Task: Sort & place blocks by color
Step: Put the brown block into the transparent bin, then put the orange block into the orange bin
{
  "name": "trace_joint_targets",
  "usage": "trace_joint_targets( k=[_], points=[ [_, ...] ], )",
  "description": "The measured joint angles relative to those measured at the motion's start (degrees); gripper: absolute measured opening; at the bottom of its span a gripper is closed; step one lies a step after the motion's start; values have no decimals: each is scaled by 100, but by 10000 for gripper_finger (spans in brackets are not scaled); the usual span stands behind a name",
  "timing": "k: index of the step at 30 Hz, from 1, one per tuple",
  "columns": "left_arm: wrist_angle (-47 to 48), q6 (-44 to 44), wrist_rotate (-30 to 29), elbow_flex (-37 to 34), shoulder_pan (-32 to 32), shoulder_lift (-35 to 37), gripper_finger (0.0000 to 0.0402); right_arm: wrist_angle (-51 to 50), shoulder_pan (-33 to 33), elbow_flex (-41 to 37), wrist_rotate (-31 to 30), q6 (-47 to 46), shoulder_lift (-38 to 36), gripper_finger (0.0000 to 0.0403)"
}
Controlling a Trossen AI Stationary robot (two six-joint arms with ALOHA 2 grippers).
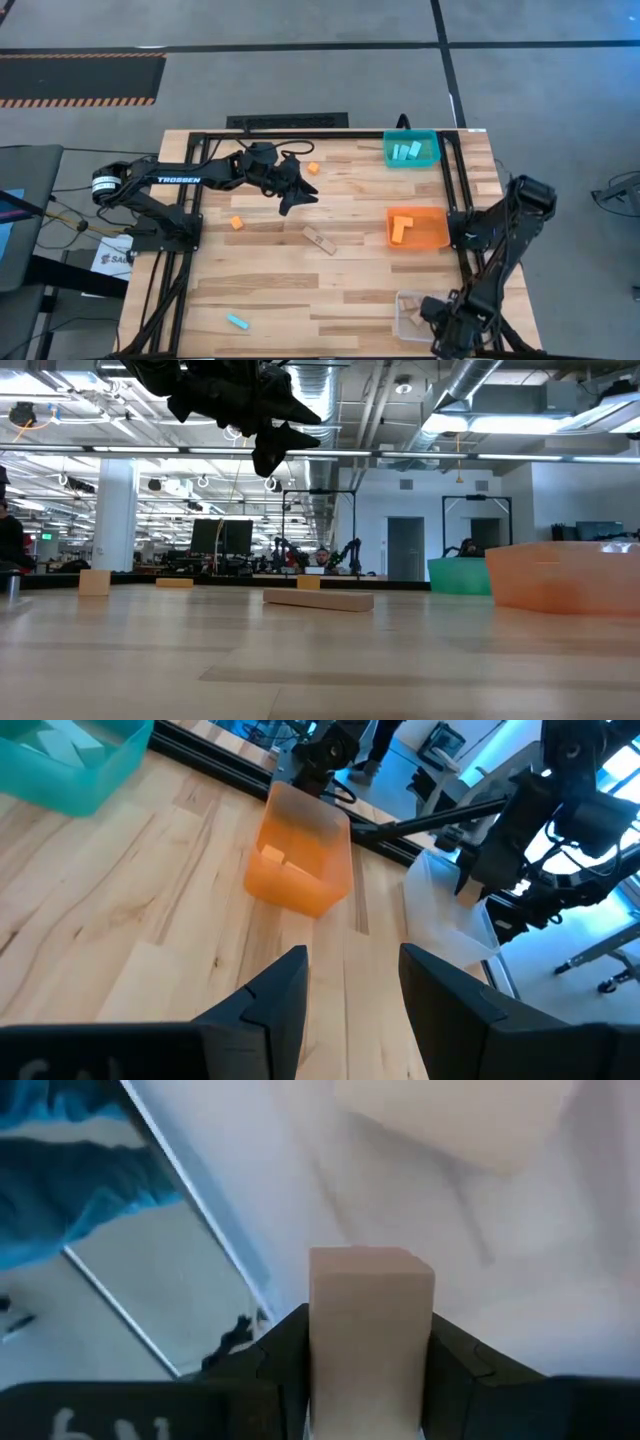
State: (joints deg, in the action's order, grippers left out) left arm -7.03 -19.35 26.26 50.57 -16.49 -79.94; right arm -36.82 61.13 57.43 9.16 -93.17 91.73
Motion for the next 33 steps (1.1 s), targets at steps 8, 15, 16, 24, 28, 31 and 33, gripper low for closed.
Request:
trace_joint_targets(
  k=[8,15,16,24,28,31,33],
  points=[
    [-6,-37,-13,0,2,0,144,-402,84,-2,1,-148,231,202],
    [26,52,-13,0,2,0,144,-810,61,-2,-3,-155,-157,263],
    [111,131,-17,0,2,0,144,-854,60,-2,-8,-173,-272,267],
    [979,243,-1049,0,-442,-3,144,-1294,-228,-2,-535,-504,-1456,270],
    [1115,205,-1801,100,-647,-245,145,-1510,-452,-2,-1787,-536,-1964,270],
    [1291,66,-2100,395,-723,-653,154,-1540,-673,0,-2689,-200,-2250,270],
    [1537,46,-2096,697,-788,-1039,166,-1534,-863,0,-3022,89,-2398,270]
  ],
)
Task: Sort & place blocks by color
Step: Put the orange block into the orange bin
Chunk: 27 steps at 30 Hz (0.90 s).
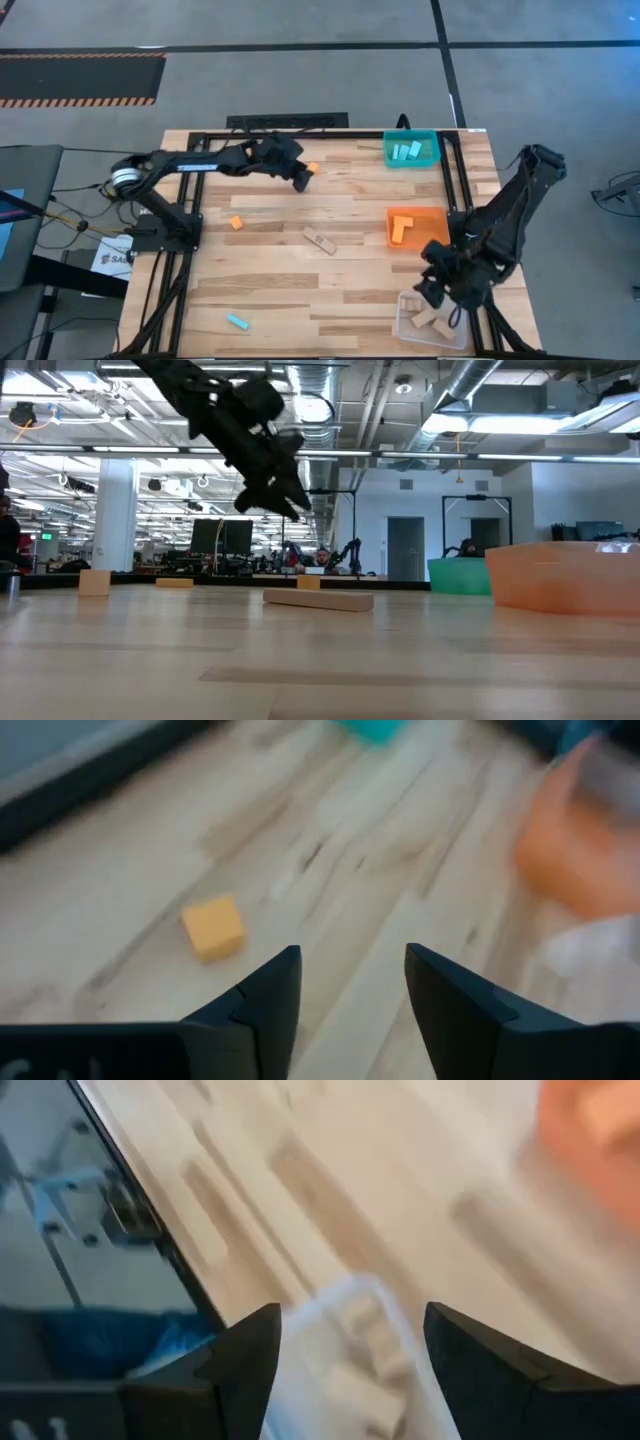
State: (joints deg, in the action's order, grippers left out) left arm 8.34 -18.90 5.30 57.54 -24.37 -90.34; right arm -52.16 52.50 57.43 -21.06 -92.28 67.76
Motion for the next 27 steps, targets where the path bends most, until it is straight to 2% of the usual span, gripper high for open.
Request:
trace_joint_targets(
  k=[7,13,22,27],
  points=[
    [1148,307,-470,1472,-203,-1368,227,30,-591,0,-23,937,-200,270],
    [1931,331,-603,2426,-260,-2099,273,29,-692,0,40,1277,-181,270],
    [2223,-315,-767,2656,-480,-2779,291,26,-674,0,68,1308,-182,270],
    [2205,-524,-556,2647,-594,-3014,291,-10,-674,0,70,1330,-182,270]
  ],
)
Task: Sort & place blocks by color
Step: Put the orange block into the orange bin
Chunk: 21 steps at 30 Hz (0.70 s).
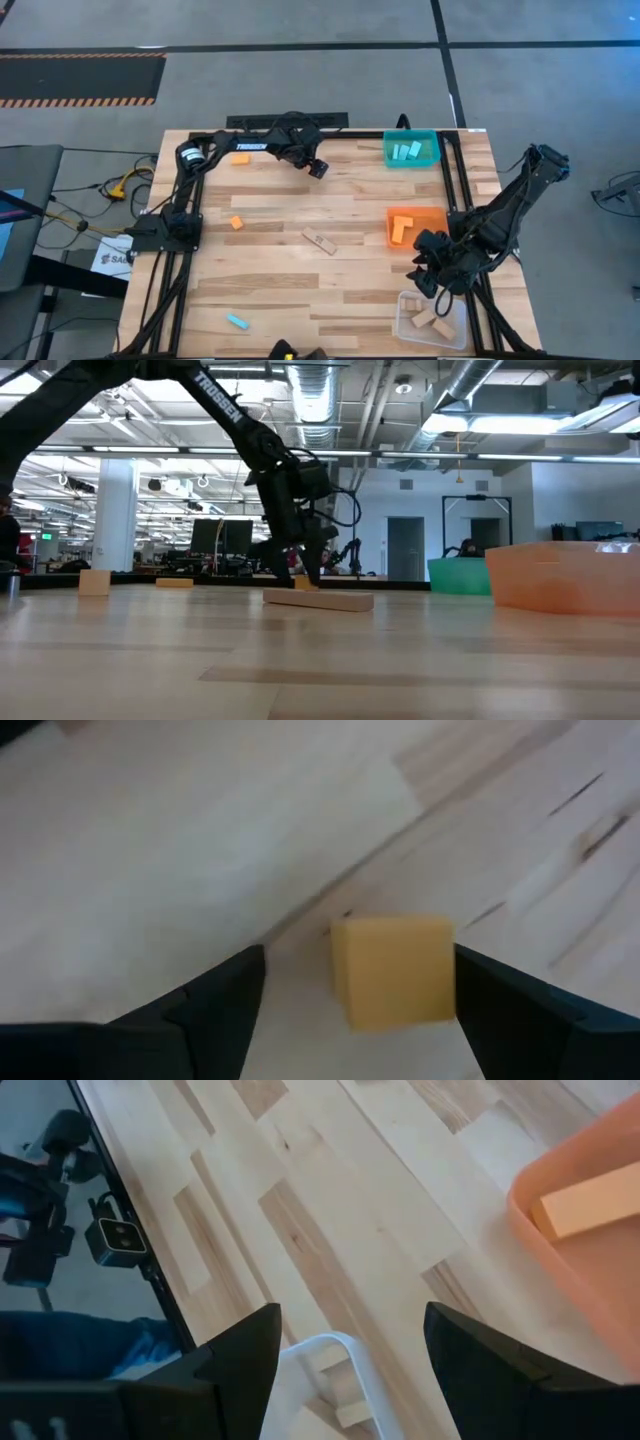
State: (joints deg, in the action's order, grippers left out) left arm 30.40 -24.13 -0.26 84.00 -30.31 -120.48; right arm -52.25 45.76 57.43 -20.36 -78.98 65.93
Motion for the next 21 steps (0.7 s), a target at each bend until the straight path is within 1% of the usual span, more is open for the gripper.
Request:
trace_joint_targets(
  k=[4,7,9,11,13,16,17,21],
  points=[
    [-93,-42,-54,21,7,-71,289,-66,0,0,-2,0,1,270],
    [-103,-42,-95,18,16,-71,275,-85,0,0,-2,0,2,270],
    [-99,-34,-158,14,29,-72,254,-88,0,0,-4,2,0,270],
    [-78,35,-158,11,23,-73,224,-98,0,0,-2,2,0,270],
    [-61,126,-174,9,27,-73,184,-94,0,0,-3,2,0,270],
    [-117,335,-112,9,38,-75,113,-99,0,0,-4,1,0,270],
    [-119,388,-59,9,44,-59,103,-102,0,0,-4,2,0,270],
    [-97,551,160,-11,156,72,103,-98,0,0,-4,-2,0,270]
  ],
)
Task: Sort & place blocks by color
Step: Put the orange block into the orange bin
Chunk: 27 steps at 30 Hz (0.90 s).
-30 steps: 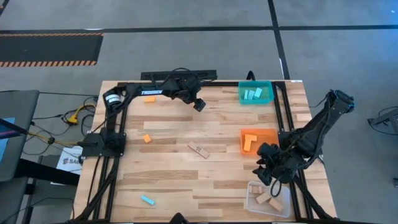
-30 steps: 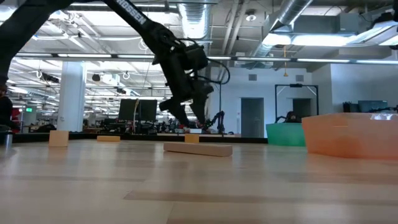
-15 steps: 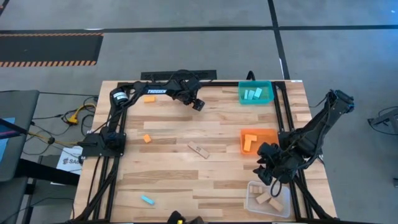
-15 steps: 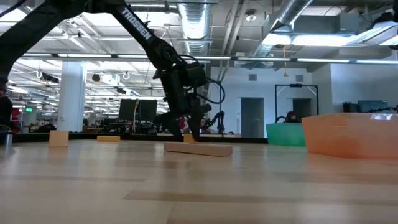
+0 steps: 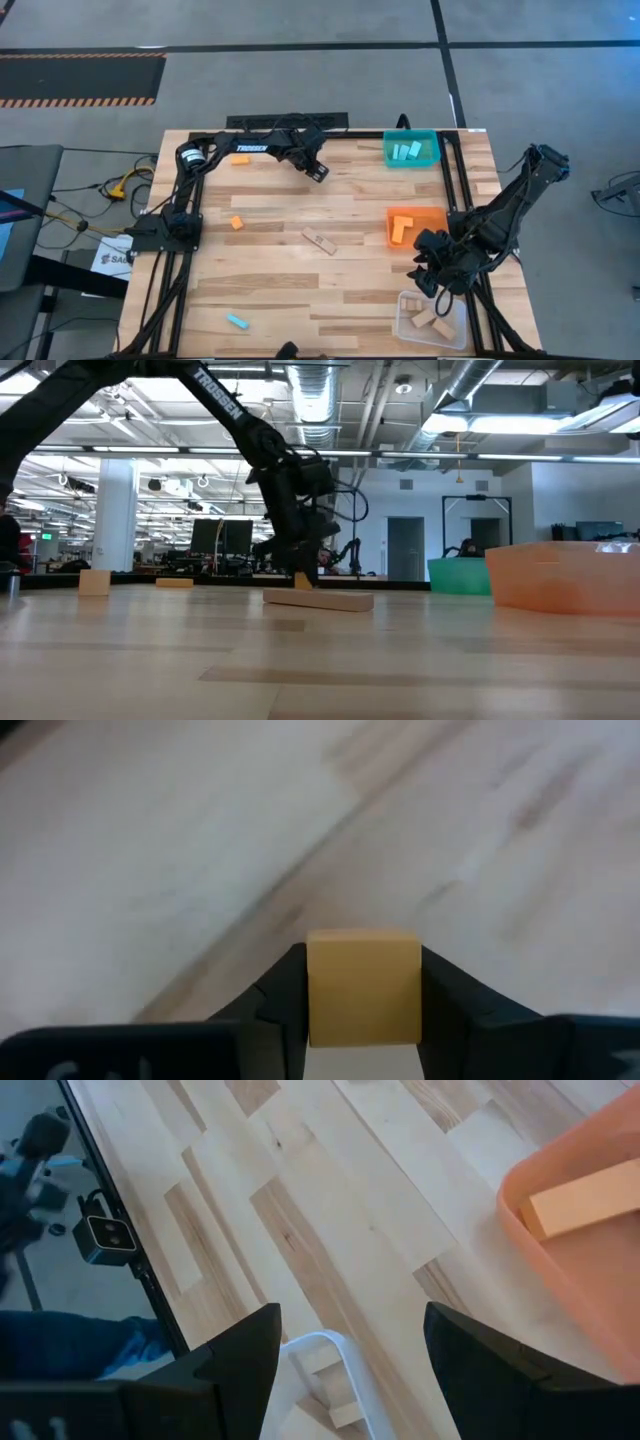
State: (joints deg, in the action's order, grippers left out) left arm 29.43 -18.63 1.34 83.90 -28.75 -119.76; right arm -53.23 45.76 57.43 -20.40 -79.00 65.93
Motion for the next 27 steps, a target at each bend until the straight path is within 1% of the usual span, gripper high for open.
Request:
trace_joint_targets(
  k=[2,5,7,9,11,13,17,19,22,25,27],
  points=[
    [-264,103,327,0,144,166,103,7,0,0,0,0,0,270],
    [-865,170,1273,11,488,368,103,9,0,0,0,0,-9,270],
    [-1323,42,1589,11,801,407,103,7,0,0,0,0,-34,270],
    [-1781,6,1655,11,1138,410,103,9,-23,0,-16,-2,-42,270],
    [-2261,187,1646,11,1498,387,103,8,-51,0,-34,-2,-37,270],
    [-2846,405,1656,25,1830,265,103,9,-55,0,-43,-2,-39,270],
    [-3584,690,1648,120,2359,-32,103,31,-88,0,-53,-6,-37,270],
    [-3705,831,1630,394,2496,-217,103,66,-92,0,-55,-42,-39,270],
    [-3611,1096,1651,993,2594,-642,103,109,-92,2,-55,-46,-39,270],
    [-3359,1312,1751,1843,2623,-1219,103,180,-92,2,-52,-48,-39,270],
    [-3026,1348,1761,2546,2617,-1634,103,249,-92,2,-39,-53,-39,270]
  ],
)
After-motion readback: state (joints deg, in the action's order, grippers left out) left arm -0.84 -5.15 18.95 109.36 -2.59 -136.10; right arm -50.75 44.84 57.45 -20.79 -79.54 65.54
